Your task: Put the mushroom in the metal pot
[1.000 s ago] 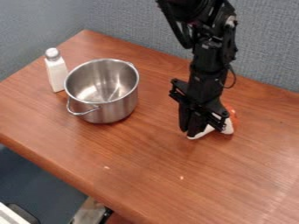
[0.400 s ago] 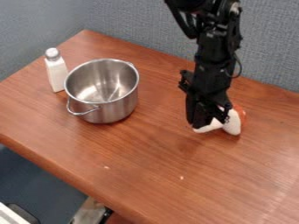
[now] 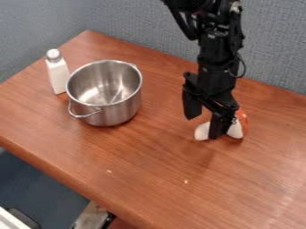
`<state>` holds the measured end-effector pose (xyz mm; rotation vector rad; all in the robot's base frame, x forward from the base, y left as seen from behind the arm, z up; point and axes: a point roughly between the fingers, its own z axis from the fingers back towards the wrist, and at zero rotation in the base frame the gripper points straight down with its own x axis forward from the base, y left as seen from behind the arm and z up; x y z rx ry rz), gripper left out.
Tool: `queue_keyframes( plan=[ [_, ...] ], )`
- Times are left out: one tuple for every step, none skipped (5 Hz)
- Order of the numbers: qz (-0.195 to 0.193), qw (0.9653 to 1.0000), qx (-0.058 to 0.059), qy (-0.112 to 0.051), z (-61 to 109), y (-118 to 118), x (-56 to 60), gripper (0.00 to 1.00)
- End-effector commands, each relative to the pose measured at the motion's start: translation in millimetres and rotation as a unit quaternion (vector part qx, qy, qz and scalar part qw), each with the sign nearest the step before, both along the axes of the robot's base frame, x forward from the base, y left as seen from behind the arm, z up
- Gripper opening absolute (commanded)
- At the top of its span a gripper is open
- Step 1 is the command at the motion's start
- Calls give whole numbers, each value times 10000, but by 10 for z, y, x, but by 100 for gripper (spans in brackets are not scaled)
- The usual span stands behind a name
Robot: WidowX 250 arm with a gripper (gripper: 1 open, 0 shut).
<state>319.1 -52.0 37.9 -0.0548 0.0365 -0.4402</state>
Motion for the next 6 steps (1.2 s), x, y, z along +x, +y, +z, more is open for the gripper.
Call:
queue_keyframes(
  plan=[
    [391,9990,-67,-190,136,-38,29,100],
    [656,9977,-74,-164,135,-121,20,100],
    [365,9993,10,-37,86,-175,90,100],
    [112,9998,107,117,28,-217,158,100],
    [-103,9993,194,286,-27,-242,207,0],
    [249,9995,107,162,226,-272,118,0]
  ],
)
